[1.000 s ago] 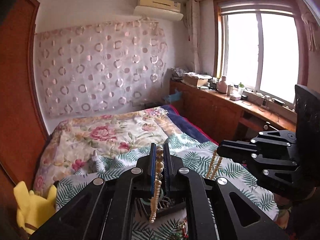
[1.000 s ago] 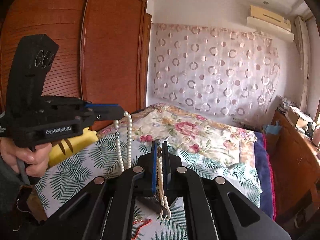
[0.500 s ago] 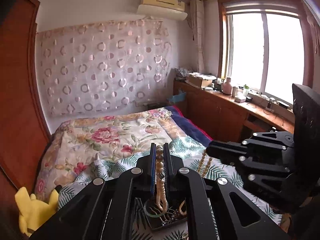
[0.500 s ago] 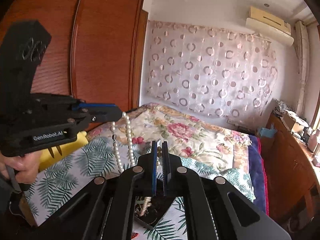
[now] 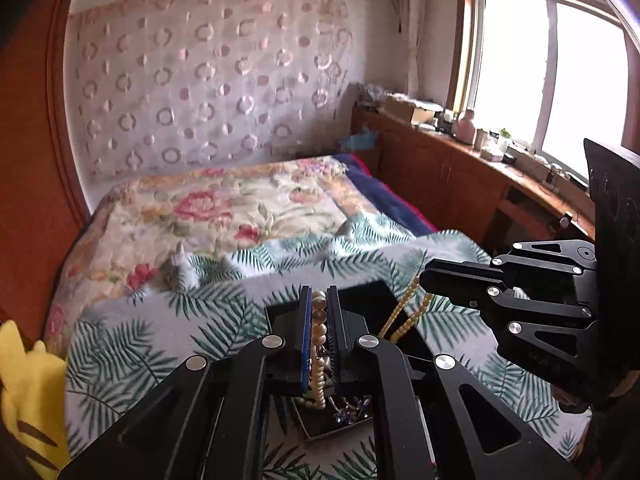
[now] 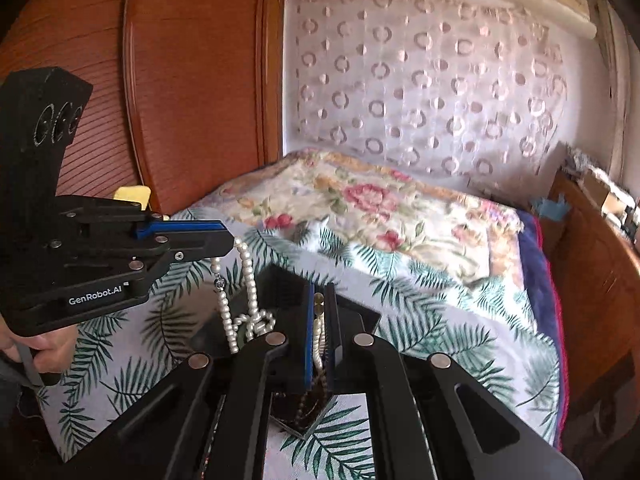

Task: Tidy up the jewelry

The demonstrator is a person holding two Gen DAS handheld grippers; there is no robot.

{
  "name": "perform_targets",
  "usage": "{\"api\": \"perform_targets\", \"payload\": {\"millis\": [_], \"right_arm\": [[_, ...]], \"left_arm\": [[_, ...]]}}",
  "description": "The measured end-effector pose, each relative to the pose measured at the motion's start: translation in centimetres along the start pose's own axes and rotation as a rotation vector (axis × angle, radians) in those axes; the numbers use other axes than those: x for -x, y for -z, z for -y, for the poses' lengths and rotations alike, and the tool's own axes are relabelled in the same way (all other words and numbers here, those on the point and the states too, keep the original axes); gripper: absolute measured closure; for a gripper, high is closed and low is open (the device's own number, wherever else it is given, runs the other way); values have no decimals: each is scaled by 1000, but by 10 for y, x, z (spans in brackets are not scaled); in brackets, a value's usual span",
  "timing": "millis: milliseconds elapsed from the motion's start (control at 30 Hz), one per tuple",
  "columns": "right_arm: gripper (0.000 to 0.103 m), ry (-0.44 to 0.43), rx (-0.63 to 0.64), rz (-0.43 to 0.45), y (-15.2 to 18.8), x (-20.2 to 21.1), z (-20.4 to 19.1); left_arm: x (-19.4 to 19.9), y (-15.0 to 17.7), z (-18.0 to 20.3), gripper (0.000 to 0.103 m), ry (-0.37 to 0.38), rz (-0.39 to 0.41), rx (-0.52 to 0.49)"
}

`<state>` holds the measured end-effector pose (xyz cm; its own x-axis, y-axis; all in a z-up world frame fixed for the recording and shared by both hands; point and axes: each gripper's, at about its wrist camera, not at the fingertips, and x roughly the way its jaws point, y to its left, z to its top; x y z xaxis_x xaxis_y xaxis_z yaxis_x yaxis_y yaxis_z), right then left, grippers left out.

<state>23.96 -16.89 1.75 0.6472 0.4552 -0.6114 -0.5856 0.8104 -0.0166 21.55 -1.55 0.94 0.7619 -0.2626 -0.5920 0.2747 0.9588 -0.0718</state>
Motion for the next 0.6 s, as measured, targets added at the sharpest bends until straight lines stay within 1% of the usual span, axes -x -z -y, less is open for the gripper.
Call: {"api": "perform_targets", "payload": {"millis": [200, 267, 333, 367, 400, 467, 533, 600], "right_arm": [[97, -23, -34, -42, 17, -17, 0], [95, -27, -36, -50, 19, -17, -2], [86, -27, -31, -40, 21, -13, -4], [76, -28, -33, -35, 22, -10, -5], [73, -29, -35, -27, 23, -7, -6], [73, -28, -32, -14, 27, 0, -9], [73, -34, -37, -5, 32, 8, -11], [73, -43, -47, -1, 39, 15, -12]], "left_arm": [[-11, 15, -2, 97, -5, -34, 3], [-10, 18, -2, 96, -17, -27, 1], [-7, 22, -3, 90, -22, -27, 1], [-6, 24, -3, 81, -23, -25, 3], [-5, 25, -2, 77, -24, -23, 3], [-1, 29, 0, 75, -31, -18, -4], [4, 35, 4, 70, -41, -14, -17], [11, 42, 4, 59, -44, -6, -22]]}}
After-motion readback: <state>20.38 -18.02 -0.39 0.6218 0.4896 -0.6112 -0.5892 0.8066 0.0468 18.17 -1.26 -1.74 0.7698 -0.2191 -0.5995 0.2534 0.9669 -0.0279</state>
